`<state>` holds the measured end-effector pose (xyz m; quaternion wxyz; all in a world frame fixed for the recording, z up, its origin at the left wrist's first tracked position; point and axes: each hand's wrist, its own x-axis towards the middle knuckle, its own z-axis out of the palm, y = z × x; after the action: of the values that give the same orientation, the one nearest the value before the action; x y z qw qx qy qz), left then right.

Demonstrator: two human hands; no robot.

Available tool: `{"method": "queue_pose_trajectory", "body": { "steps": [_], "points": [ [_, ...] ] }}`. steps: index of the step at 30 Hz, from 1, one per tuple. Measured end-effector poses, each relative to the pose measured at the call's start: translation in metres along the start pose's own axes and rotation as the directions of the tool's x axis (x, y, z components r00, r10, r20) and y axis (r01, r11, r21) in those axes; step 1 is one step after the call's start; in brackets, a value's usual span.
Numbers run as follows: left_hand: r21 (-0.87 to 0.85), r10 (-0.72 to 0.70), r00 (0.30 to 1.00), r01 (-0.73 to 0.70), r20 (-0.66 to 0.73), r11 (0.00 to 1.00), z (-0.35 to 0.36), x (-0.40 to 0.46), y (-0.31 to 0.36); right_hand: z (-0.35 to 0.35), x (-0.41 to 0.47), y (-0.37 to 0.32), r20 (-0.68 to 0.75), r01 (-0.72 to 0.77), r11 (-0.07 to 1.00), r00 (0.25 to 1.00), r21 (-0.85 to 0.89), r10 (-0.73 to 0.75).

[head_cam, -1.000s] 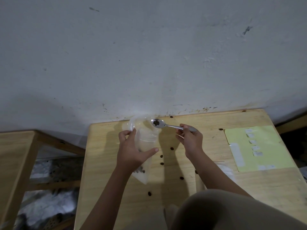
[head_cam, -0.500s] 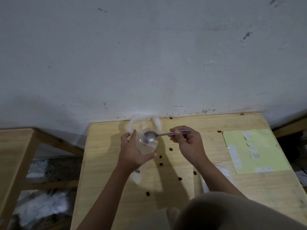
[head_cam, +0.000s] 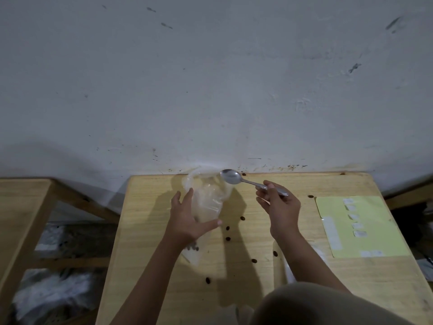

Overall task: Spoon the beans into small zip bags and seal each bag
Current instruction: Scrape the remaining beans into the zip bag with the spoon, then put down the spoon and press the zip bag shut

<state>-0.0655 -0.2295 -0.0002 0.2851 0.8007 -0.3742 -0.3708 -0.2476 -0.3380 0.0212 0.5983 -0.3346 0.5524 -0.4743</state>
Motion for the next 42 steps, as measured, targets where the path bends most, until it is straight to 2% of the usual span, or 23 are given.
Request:
{"method": "queue_pose_trajectory", "body": {
  "steps": [3,6,8,10,12,15,19,24,33,35,36,38,40,42],
  "points": [
    [-0.032,0.025,1.0,-0.025,-0.016,0.999,-0.002,-0.014,-0.003,-0.007,0.002,0.011,-0.014,0.085,0.995,0.996,-0.061,-0.086],
    [-0.061,0.035,0.998,-0.038,-0.054,0.997,-0.003,-0.029,-0.007,-0.017,0.001,0.029,0.071,0.247,0.917,0.969,-0.313,-0.236],
    [-0.063,0.035,0.997,-0.04,-0.074,0.997,-0.002,-0.038,-0.011,-0.023,-0.001,0.041,0.178,0.407,0.782,0.913,-0.472,-0.368],
    [-0.054,0.036,0.996,-0.04,-0.08,0.998,-0.002,-0.045,-0.015,-0.03,0.0,0.057,0.32,0.556,0.584,0.827,-0.592,-0.463],
    [-0.034,0.03,0.996,-0.033,-0.082,0.999,-0.002,-0.051,-0.018,-0.038,0.003,0.071,0.429,0.595,0.451,0.799,-0.666,-0.421],
    [-0.009,0.045,0.995,-0.046,-0.09,0.999,-0.001,-0.058,-0.018,-0.044,0.003,0.084,0.5,0.565,0.353,0.825,-0.746,-0.264],
    [0.0,0.035,0.997,-0.035,-0.075,0.999,0.0,-0.064,-0.016,-0.047,0.006,0.093,0.51,0.526,0.271,0.85,-0.806,-0.133],
    [-0.012,0.021,0.997,-0.022,-0.069,1.0,0.003,-0.069,-0.012,-0.047,0.007,0.096,0.491,0.5,0.223,0.865,-0.837,-0.1],
    [-0.025,0.057,0.996,-0.059,-0.068,0.998,0.007,-0.072,-0.003,-0.053,0.004,0.093,0.457,0.477,0.247,0.879,-0.844,-0.136],
    [-0.047,0.051,0.996,-0.055,-0.078,0.997,0.01,-0.073,0.001,-0.053,-0.002,0.083,0.462,0.502,0.301,0.864,-0.811,-0.199],
    [-0.057,0.046,0.996,-0.051,-0.08,0.997,0.012,-0.072,0.003,-0.052,-0.008,0.077,0.456,0.52,0.37,0.853,-0.77,-0.253],
    [-0.092,0.031,0.997,-0.037,-0.07,0.995,0.014,-0.072,0.008,-0.049,-0.027,0.06,0.398,0.51,0.582,0.86,-0.634,-0.32],
    [-0.129,0.016,0.997,-0.024,-0.069,0.991,0.018,-0.072,0.01,-0.045,-0.051,0.036,0.371,0.326,0.813,0.917,-0.483,-0.147],
    [-0.143,-0.011,0.997,0.0,-0.078,0.99,0.022,-0.076,0.018,-0.044,-0.071,0.017,0.449,0.123,0.931,0.892,-0.344,0.048]
  ]
}}
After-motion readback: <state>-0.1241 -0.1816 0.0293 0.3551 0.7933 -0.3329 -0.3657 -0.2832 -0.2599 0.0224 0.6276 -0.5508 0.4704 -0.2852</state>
